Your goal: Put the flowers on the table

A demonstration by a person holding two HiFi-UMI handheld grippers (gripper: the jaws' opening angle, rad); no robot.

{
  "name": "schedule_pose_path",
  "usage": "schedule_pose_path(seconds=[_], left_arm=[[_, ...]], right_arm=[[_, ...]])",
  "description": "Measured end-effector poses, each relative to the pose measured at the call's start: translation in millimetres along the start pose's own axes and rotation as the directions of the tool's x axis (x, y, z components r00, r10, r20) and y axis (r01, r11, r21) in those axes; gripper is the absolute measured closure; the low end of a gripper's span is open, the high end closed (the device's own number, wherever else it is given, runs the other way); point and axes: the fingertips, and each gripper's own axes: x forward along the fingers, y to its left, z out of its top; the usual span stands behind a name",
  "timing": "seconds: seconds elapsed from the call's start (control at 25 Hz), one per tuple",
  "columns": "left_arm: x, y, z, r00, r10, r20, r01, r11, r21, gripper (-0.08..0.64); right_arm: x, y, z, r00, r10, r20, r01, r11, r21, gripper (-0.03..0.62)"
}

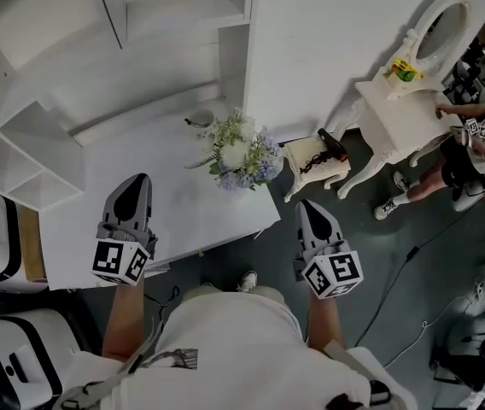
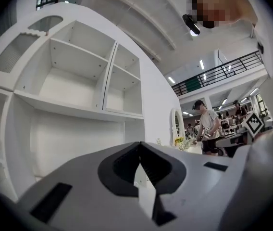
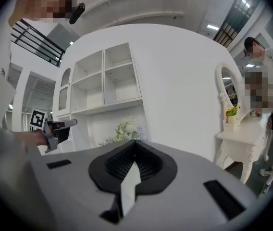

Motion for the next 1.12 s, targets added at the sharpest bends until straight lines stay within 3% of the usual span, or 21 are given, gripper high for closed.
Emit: schedule_pose_path(seconds=[0.2, 1.12], left_arm=[[-10, 0, -4, 1.0, 0.027, -0.016, -0.027, 0.999, 0.032, 0.545], [-32, 2, -6, 0.991, 0.134, 0.005, -0.134, 0.991, -0.031, 0.545]], right_arm=[[-6, -11, 2, 1.0, -0.014, 0.012, 0.014, 1.0, 0.007, 0.581], [6, -16, 27, 0.998, 0.047, 0.047, -0.046, 0.998, -0.034, 0.581]])
